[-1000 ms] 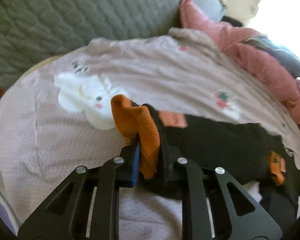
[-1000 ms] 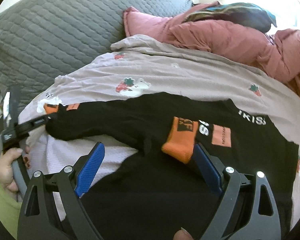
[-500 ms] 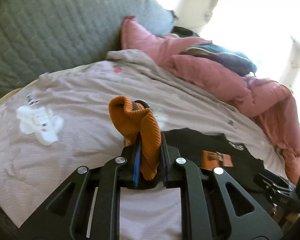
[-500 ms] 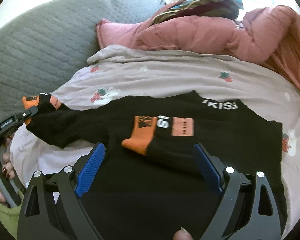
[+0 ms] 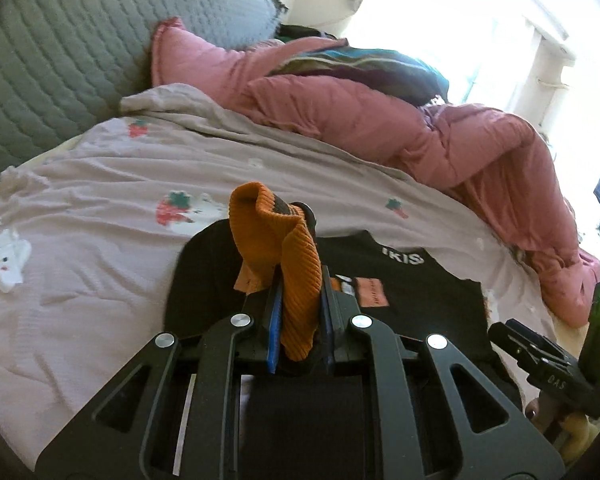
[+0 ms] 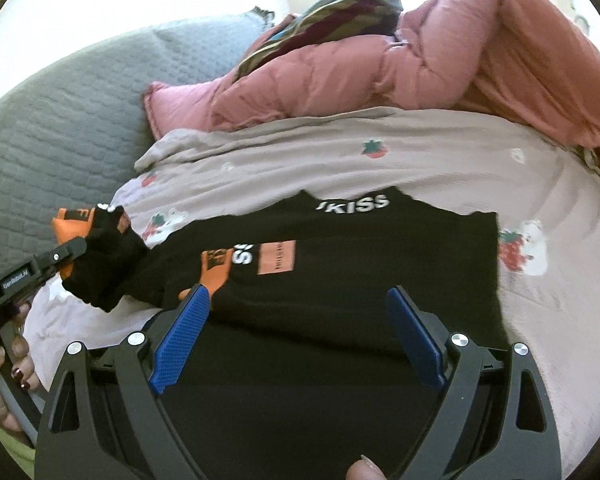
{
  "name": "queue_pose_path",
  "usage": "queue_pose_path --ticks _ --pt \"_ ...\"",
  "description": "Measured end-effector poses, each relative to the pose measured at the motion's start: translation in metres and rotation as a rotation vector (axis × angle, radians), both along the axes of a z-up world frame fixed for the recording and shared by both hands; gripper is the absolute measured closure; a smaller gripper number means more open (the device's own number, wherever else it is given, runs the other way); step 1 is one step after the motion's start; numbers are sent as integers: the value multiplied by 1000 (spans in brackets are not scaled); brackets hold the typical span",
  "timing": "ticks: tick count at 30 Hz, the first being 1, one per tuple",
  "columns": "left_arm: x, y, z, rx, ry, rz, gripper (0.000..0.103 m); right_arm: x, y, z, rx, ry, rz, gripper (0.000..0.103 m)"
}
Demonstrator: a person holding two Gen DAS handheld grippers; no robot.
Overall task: Fold small clothes
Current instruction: 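Carry the sleeve across the shirt back and lay it down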
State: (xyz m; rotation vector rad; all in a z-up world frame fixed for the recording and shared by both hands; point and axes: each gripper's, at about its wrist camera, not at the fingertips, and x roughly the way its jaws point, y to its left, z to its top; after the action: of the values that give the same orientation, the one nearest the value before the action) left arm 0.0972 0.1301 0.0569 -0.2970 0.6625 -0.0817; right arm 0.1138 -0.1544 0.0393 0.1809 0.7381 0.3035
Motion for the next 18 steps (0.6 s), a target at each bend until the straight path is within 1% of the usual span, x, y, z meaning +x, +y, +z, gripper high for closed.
queue_pose_path --ticks 5,15,18 --pt "9 -27 -6 -9 27 -52 94 -4 -23 -2 19 1 -36 14" --pt "18 -82 -27 2 78 -170 95 -5 -50 -8 34 13 -87 14" --pt "20 -94 -33 -5 94 -217 91 -5 -53 -11 34 23 -96 14"
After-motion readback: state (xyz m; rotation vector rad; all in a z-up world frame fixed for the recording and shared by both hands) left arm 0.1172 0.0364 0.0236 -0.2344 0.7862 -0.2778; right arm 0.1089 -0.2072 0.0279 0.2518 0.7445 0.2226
